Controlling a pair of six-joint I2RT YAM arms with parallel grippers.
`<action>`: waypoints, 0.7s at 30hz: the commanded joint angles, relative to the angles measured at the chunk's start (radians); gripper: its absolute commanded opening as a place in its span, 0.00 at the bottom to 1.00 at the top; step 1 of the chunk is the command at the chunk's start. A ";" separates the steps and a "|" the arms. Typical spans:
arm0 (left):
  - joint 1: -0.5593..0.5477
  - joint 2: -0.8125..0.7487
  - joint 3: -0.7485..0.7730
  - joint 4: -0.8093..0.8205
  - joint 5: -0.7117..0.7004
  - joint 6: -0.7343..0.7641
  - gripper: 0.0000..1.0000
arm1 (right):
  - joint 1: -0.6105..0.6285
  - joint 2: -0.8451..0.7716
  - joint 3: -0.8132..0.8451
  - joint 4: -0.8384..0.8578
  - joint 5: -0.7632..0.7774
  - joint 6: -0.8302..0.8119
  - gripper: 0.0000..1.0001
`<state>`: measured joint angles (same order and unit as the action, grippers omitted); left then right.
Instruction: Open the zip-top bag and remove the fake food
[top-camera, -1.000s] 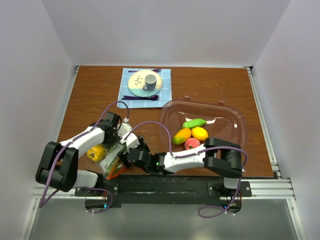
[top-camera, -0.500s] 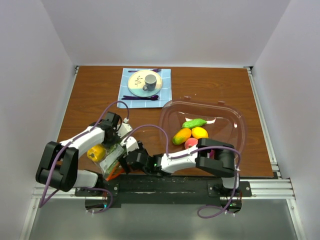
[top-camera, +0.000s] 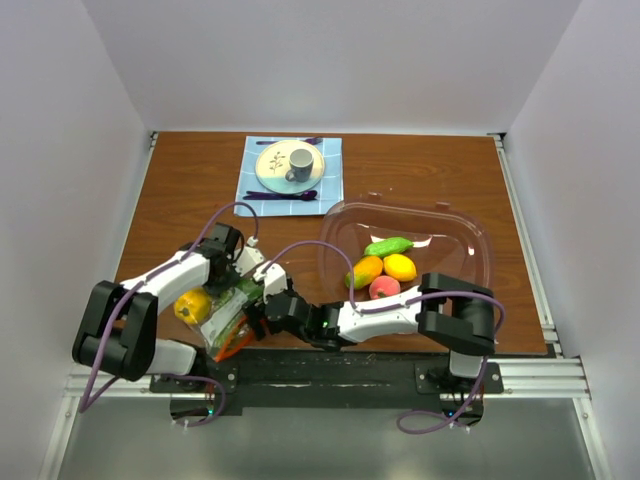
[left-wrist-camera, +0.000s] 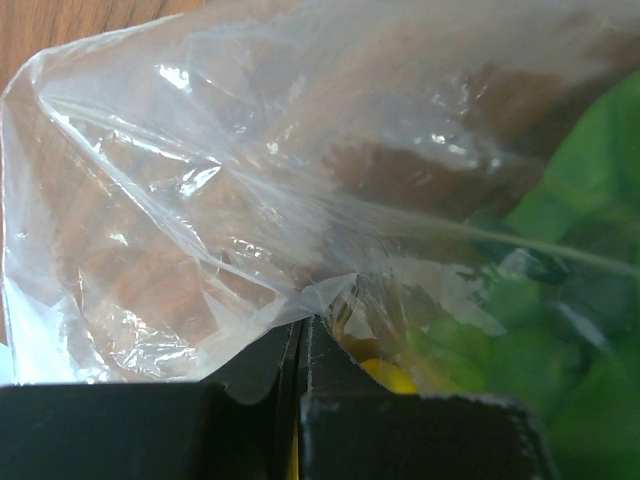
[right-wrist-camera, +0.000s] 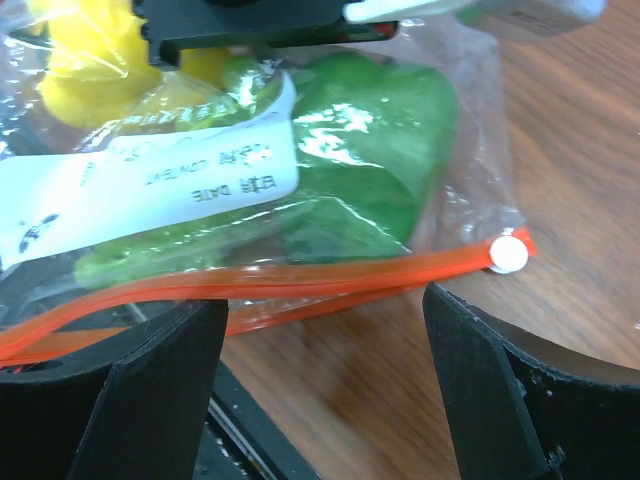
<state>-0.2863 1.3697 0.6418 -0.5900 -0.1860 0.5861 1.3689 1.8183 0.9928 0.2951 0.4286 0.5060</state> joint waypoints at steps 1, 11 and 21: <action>-0.001 0.022 -0.001 -0.045 0.072 -0.028 0.00 | 0.006 0.018 0.000 0.062 -0.059 0.028 0.82; -0.001 0.011 -0.021 -0.039 0.065 -0.022 0.00 | 0.006 0.055 0.000 0.124 -0.045 0.016 0.87; -0.001 0.005 -0.008 -0.048 0.066 -0.017 0.00 | 0.022 0.108 0.043 0.130 -0.035 -0.012 0.95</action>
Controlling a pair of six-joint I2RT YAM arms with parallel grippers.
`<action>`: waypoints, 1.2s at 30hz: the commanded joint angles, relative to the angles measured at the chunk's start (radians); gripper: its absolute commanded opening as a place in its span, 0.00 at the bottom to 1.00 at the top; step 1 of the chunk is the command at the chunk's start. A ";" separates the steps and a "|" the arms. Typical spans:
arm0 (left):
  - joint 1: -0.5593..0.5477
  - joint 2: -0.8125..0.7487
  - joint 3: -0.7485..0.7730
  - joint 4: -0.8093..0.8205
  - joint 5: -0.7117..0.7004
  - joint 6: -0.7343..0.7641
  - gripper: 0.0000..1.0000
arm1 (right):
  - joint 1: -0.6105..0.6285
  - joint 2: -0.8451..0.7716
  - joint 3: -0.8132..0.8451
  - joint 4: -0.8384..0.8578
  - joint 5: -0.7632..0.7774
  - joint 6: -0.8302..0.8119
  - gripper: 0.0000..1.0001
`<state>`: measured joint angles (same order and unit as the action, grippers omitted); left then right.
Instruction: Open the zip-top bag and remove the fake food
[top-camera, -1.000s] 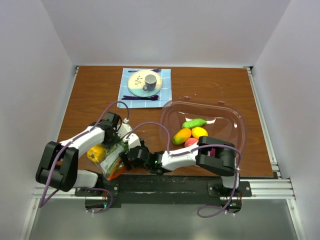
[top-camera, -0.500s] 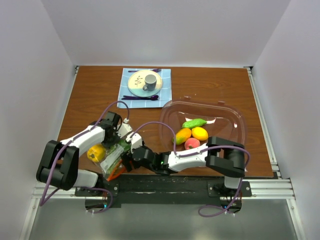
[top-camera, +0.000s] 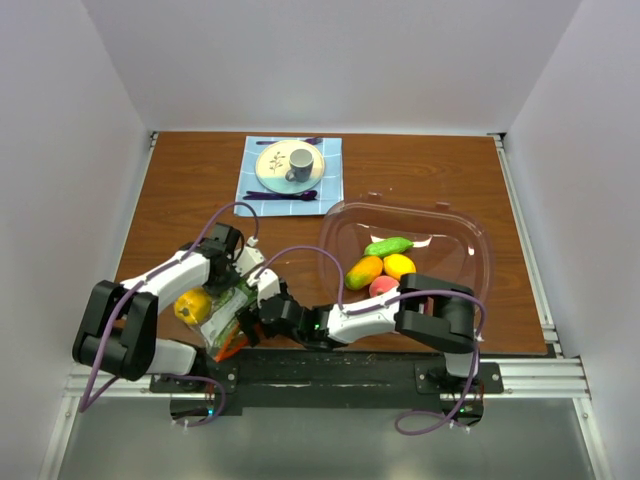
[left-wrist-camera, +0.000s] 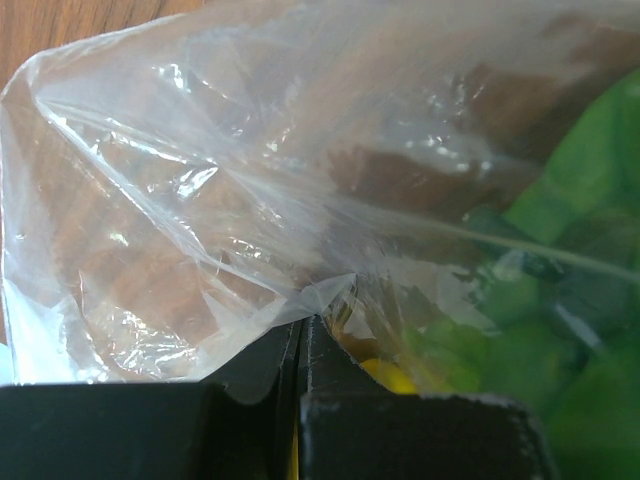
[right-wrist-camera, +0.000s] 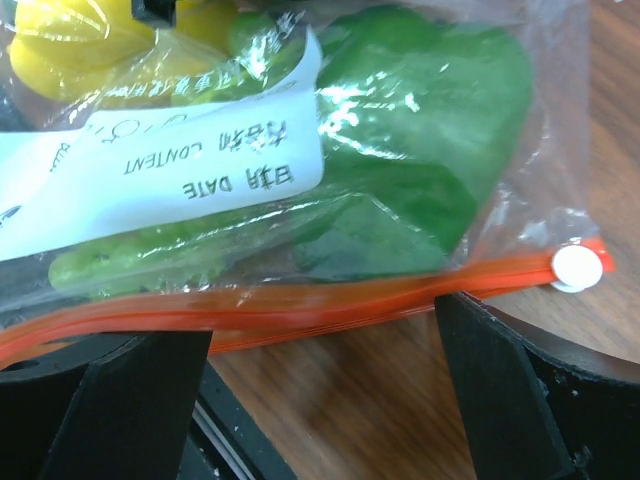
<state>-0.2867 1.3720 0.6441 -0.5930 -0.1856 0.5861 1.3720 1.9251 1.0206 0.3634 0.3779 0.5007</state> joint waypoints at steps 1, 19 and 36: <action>0.000 0.002 -0.012 -0.045 0.066 -0.017 0.00 | 0.021 0.003 0.012 0.075 0.027 -0.008 0.95; 0.000 -0.005 -0.023 -0.067 0.103 0.001 0.00 | 0.024 0.132 0.148 0.089 0.320 -0.134 0.99; -0.002 0.016 -0.054 -0.028 0.089 -0.006 0.00 | 0.058 -0.096 -0.072 0.103 0.292 -0.111 0.46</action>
<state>-0.2878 1.3483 0.6304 -0.5999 -0.1558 0.5949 1.4040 1.9656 1.0241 0.4351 0.6365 0.3618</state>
